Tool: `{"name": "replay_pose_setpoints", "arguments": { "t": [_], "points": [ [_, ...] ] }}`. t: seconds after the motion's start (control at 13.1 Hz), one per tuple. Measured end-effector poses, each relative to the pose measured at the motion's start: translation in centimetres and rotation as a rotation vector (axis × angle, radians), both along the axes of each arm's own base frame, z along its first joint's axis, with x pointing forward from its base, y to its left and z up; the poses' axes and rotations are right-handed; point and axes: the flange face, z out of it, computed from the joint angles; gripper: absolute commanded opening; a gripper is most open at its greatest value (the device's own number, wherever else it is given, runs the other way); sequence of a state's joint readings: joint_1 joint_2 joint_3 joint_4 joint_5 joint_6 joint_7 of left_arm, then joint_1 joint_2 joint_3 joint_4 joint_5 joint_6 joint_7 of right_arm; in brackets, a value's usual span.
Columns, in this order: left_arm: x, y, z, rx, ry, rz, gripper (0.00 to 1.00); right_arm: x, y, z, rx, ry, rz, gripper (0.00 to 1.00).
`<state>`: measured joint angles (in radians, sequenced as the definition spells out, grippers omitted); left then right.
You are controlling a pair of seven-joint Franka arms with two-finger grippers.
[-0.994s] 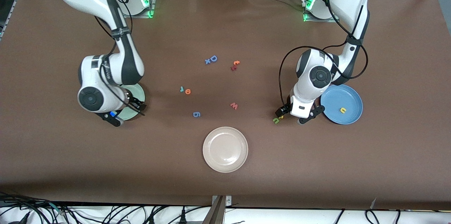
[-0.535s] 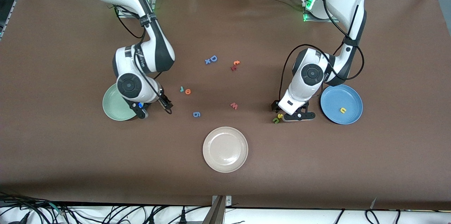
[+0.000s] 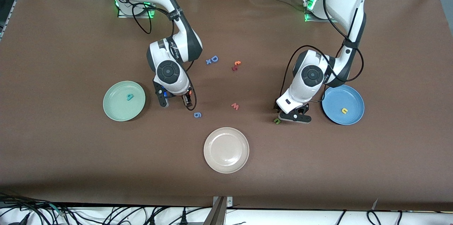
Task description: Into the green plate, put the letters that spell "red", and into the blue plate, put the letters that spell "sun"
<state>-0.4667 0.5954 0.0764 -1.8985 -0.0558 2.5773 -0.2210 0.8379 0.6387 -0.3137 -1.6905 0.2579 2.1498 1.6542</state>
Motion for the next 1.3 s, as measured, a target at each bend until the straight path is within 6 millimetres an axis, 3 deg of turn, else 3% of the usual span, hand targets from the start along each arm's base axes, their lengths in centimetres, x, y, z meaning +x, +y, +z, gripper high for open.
{"name": "replay_pose_setpoints", "arguments": {
  "t": [0.38,0.54,1.15,1.3],
  "points": [
    [-0.1,-0.7,-1.1,-0.021,-0.023,0.014,0.79,-1.6,0.1,-3.5,-0.019,-0.033,-0.050,0.87],
    [-0.3,-1.1,-1.7,-0.019,-0.021,0.009,0.79,-2.3,-0.5,-4.5,-0.028,-0.029,-0.054,0.81],
    [0.2,-1.0,-2.1,-0.017,-0.031,0.012,0.74,-2.8,-0.1,-5.2,-0.028,-0.042,-0.047,0.48],
    [0.6,-0.9,-1.8,-0.018,-0.041,0.015,0.71,-2.7,0.0,-5.2,-0.024,-0.051,-0.047,0.27]
  ]
}}
